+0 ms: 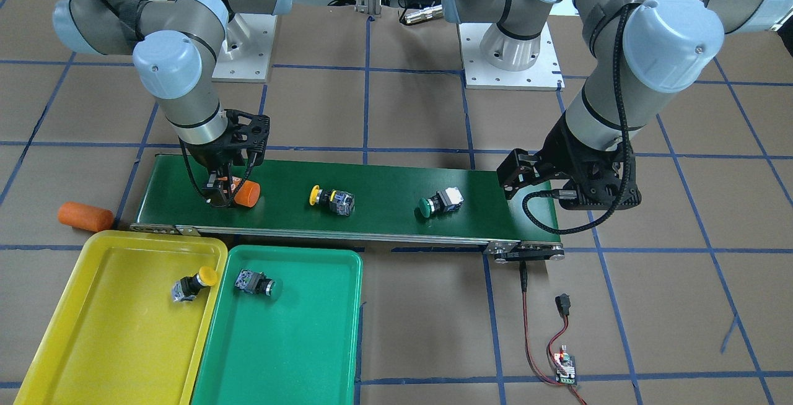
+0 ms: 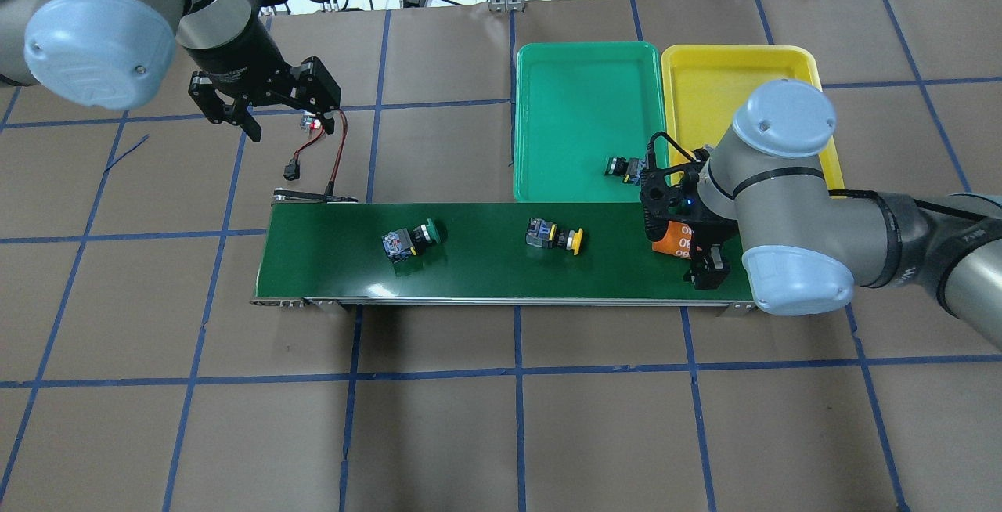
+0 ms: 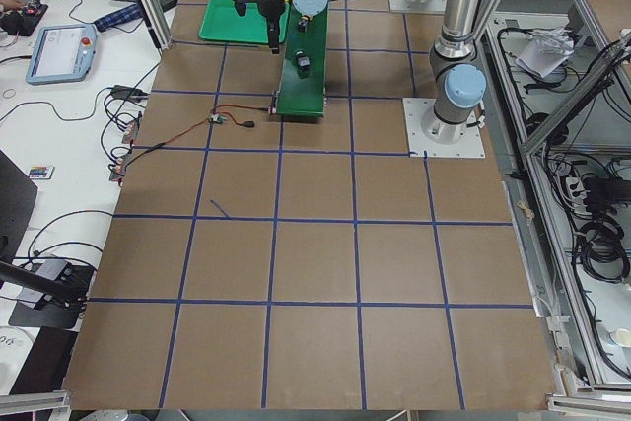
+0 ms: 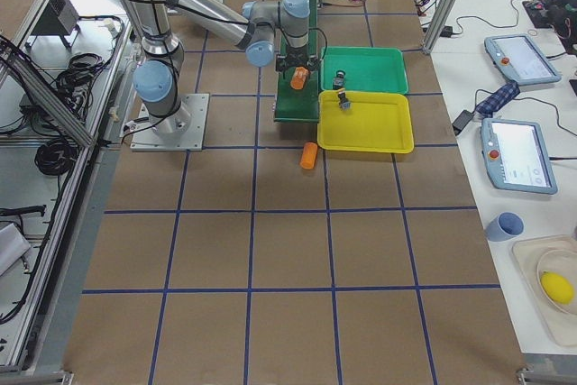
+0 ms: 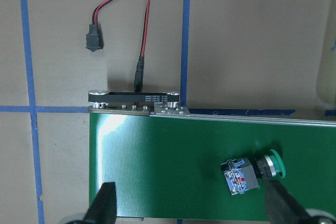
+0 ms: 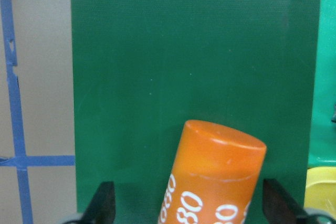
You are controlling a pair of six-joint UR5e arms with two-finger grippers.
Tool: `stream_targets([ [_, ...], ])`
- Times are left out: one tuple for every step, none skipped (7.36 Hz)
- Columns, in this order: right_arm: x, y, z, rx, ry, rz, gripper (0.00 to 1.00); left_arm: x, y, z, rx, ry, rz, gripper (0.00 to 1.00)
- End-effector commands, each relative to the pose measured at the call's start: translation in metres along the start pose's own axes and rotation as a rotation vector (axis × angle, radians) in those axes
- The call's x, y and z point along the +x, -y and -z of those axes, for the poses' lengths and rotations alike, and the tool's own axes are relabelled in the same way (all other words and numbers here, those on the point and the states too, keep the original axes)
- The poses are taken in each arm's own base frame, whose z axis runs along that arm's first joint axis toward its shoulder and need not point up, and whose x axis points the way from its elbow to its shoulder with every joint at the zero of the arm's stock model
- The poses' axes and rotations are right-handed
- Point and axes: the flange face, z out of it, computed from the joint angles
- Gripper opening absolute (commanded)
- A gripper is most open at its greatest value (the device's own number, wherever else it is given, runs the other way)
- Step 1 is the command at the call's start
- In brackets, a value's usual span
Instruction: Sort buttons by color to trays
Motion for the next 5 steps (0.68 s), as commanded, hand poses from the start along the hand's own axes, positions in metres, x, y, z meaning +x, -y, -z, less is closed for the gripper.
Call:
stream_targets([
  [-0.0002, 0.0, 0.0005, 0.0, -0.001, 0.002, 1.0, -0.0029, 0.0018, 0.0003, 0.005, -0.004, 0.006, 1.0],
  [0.0004, 0.0, 0.0005, 0.0, -0.001, 0.002, 1.0, -0.0019, -0.0008, 0.003, 0.009, -0.004, 0.003, 1.0],
  [-0.0002, 0.0002, 0.0005, 0.002, -0.001, 0.002, 1.0, -0.0036, 0.0007, 0.0023, 0.01, -0.004, 0.004, 1.0],
  [-0.0001, 0.0, -0.0002, 0.0, 0.0, 0.002, 1.0, -0.0036, -0.0005, 0.0031, 0.01, -0.004, 0.004, 1.0],
  [0.0021, 0.0001, 0.0031, 0.0, -0.009, 0.002, 1.0, -0.0036, -0.0001, 0.0023, 0.008, -0.004, 0.004, 1.0],
])
